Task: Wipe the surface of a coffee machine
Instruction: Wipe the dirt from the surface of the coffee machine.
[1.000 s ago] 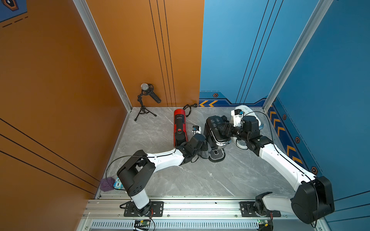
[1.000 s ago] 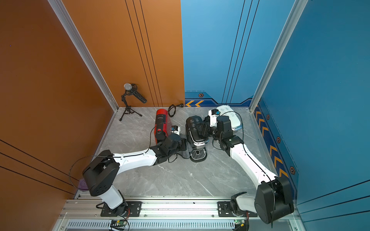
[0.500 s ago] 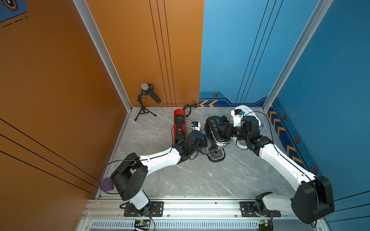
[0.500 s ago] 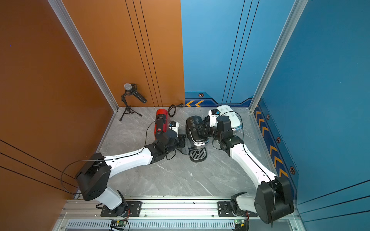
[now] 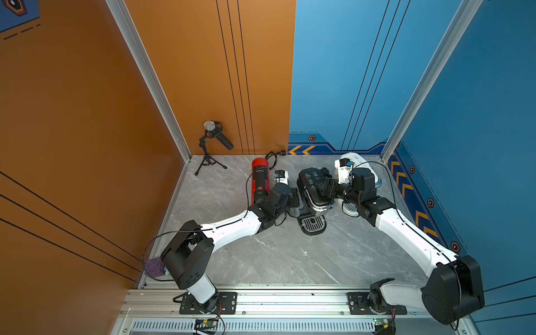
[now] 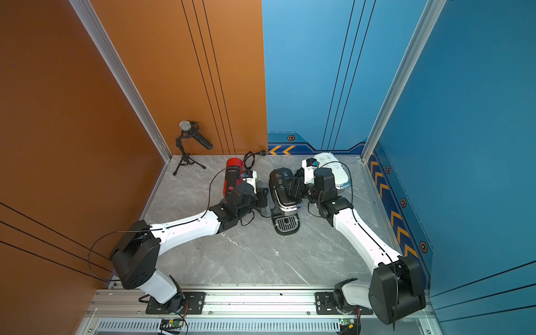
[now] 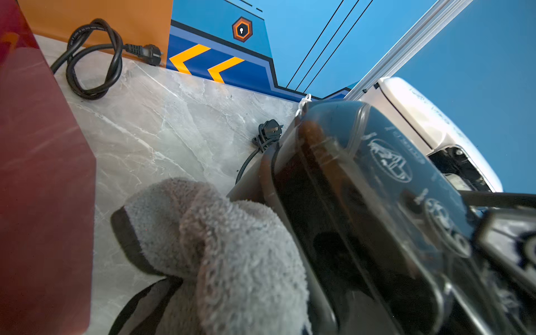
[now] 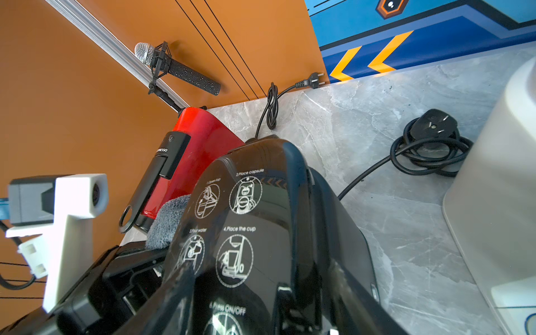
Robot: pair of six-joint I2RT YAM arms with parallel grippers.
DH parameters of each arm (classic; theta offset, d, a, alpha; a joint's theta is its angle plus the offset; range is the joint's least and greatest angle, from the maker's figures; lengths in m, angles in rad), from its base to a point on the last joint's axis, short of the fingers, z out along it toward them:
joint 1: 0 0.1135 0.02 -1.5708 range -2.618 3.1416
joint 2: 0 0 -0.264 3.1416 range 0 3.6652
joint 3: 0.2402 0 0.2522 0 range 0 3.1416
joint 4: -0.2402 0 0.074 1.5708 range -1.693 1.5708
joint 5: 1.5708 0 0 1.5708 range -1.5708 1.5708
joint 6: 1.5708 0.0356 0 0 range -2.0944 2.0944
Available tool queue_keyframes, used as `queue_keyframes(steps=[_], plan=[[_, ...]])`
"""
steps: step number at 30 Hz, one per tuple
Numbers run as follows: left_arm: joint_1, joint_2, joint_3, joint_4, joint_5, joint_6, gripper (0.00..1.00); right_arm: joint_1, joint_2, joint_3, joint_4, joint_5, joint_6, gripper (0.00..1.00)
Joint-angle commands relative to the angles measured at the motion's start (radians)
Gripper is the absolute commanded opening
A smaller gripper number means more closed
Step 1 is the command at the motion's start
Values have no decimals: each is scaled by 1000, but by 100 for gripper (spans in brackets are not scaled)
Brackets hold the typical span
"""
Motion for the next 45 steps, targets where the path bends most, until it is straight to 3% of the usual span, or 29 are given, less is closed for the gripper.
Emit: queue_keyframes(steps=[1, 27, 45], plan=[[-36, 28, -10, 16, 54, -22, 0, 8, 20, -21, -102, -11, -23, 73], [-125, 177, -51, 14, 96, -73, 0, 3, 1, -12, -121, -16, -31, 74], [15, -28, 75, -1, 104, 69, 0, 3, -20, -14, -130, -11, -34, 74]])
